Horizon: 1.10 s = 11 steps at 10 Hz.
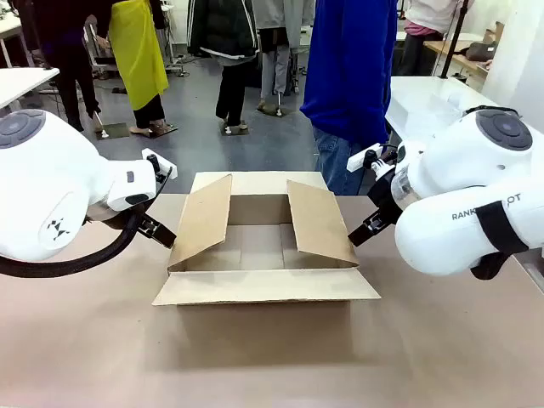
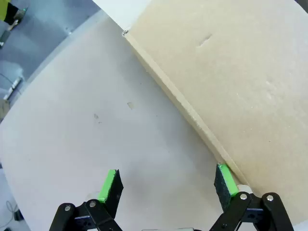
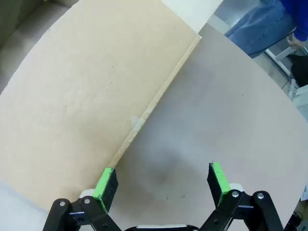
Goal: Pack the gift set into the box.
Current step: Place both hands on the side flaps of the Package Box and spread them outward.
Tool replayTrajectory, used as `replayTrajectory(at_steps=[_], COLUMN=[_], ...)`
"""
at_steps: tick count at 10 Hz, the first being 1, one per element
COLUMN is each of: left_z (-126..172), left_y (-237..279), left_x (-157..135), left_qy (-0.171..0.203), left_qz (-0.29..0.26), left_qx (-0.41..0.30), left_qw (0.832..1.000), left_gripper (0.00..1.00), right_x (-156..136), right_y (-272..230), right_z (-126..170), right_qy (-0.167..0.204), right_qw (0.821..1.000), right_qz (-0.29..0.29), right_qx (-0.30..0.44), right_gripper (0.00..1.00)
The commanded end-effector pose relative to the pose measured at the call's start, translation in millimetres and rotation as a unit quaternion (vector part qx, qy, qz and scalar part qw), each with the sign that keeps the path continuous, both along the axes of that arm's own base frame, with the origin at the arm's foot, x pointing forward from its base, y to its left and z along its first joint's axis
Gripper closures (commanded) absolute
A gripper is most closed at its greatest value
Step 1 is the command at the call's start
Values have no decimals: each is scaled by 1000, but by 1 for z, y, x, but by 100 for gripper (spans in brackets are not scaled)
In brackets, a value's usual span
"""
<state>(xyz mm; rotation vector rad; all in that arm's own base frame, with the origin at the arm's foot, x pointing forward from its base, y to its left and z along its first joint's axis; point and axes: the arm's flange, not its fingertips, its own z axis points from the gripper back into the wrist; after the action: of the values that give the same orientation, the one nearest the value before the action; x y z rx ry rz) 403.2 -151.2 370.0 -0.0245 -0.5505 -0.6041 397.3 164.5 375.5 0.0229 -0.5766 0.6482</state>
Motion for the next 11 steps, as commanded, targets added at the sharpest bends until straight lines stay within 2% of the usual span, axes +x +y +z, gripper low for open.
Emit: replayTrajectory(at_steps=[1, 11], left_z=[0, 0], left_y=[0, 0], left_x=[0, 0], left_qy=[0, 0], left_qz=[0, 0], left_qx=[0, 0], left_qw=[1000, 1000], left_gripper=[0, 0], right_x=[0, 0], right_y=[0, 0], right_z=[0, 0], right_qy=[0, 0], right_qw=[1000, 1000], right_qz=[0, 0], right_qx=[0, 0], right_gripper=[0, 0])
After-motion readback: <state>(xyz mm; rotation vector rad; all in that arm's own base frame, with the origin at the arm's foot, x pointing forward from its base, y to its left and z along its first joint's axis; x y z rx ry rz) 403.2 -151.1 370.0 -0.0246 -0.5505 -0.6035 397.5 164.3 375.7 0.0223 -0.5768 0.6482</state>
